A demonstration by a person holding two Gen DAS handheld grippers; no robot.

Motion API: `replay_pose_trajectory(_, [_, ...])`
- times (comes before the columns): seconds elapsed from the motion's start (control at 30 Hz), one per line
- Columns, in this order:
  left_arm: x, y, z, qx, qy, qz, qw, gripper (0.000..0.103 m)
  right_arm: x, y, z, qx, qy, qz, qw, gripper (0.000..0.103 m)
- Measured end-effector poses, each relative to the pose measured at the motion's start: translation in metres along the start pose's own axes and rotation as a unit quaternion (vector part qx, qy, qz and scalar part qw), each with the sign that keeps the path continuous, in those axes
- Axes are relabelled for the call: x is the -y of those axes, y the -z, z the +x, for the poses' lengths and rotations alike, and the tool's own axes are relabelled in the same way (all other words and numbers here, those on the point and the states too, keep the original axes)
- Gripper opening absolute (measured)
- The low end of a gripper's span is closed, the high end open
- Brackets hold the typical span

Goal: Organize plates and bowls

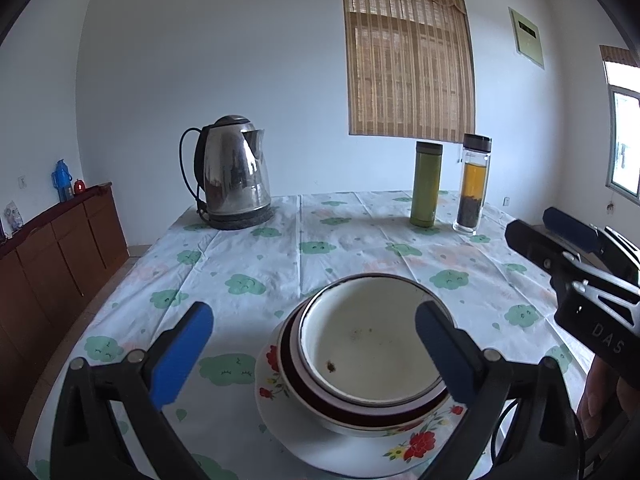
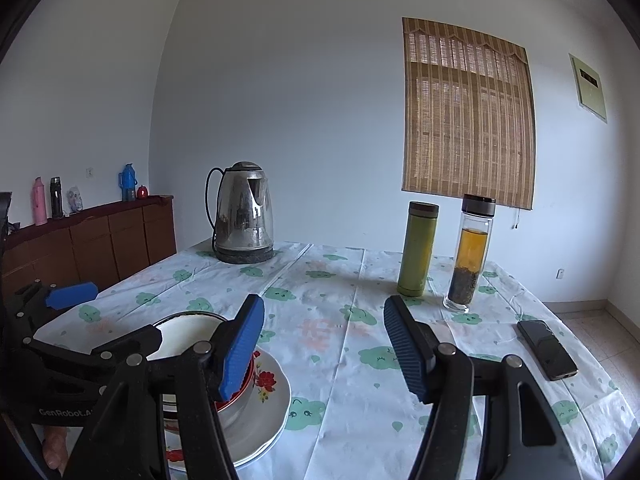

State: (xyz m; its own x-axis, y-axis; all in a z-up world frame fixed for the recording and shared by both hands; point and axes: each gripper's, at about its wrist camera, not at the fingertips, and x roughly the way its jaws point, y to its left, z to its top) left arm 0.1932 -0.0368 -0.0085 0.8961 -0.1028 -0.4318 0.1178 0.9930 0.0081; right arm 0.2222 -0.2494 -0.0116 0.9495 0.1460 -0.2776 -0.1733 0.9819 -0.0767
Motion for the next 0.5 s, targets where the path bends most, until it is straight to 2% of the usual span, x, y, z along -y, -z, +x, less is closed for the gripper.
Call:
replay_pose_trajectory(0.33, [-0.0016, -0.0002, -0.0011, 0.002, 0.0, -0.006, 1.0, 0.103, 0.0006, -0.0011, -0.0042, 0.01, 0.004, -0.003, 1.0, 0.064])
replay_pose_trajectory(0.5, [-0.0026, 0.0004, -0.0073, 0.02, 0.003, -0.005, 0.9998, 0.103, 0.0006, -0.0007, -0.0047, 0.011, 0.005, -0.004, 1.0, 0.064])
